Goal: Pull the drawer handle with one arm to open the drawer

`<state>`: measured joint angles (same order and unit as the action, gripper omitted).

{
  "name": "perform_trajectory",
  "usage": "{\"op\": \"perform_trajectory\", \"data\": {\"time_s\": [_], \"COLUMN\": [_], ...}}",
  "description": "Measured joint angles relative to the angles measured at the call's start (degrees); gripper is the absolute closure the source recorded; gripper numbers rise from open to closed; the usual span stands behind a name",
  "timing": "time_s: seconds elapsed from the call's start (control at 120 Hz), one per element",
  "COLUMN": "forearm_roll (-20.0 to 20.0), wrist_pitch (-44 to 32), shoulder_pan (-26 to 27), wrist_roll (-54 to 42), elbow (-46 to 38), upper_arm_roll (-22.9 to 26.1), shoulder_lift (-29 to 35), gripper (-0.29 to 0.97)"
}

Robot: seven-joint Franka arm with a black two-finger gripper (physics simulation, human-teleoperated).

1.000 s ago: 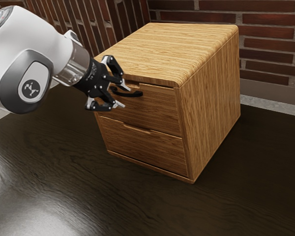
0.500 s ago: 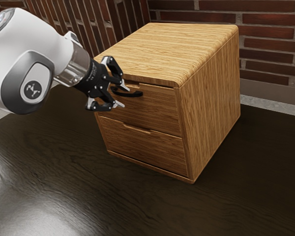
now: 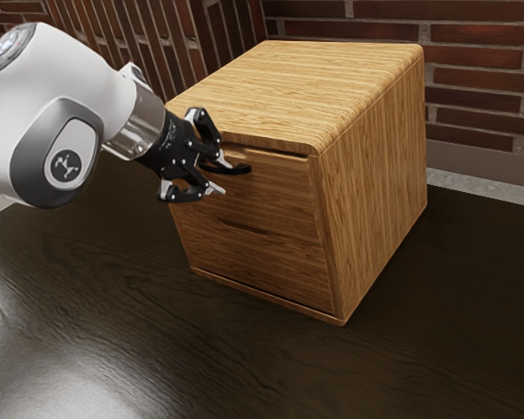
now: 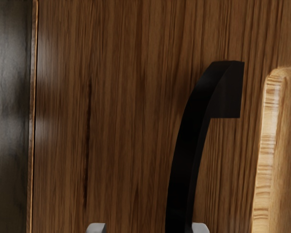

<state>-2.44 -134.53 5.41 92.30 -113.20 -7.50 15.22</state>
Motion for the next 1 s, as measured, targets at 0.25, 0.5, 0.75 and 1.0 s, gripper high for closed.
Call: {"op": "perform_trajectory", "data": {"time_s": [0.25, 0.5, 0.75, 1.0], "forearm_roll": [0.05, 0.07, 0.05, 0.07], "wrist_pitch": [0.31, 0.73, 1.01, 1.1], "shoulder_pan": [-0.02, 0.0, -0.04, -0.13], "wrist_roll": [-0.1, -0.37, -0.58, -0.71], "elbow": [-0.01, -0.68, -2.71, -5.37], "upper_arm_roll": [-0.06, -0.13, -0.34, -0.41], "shoulder_lift": [0.1, 1.09, 3.31, 6.57], "gripper": [0.66, 0.73, 0.76, 0.76]}}
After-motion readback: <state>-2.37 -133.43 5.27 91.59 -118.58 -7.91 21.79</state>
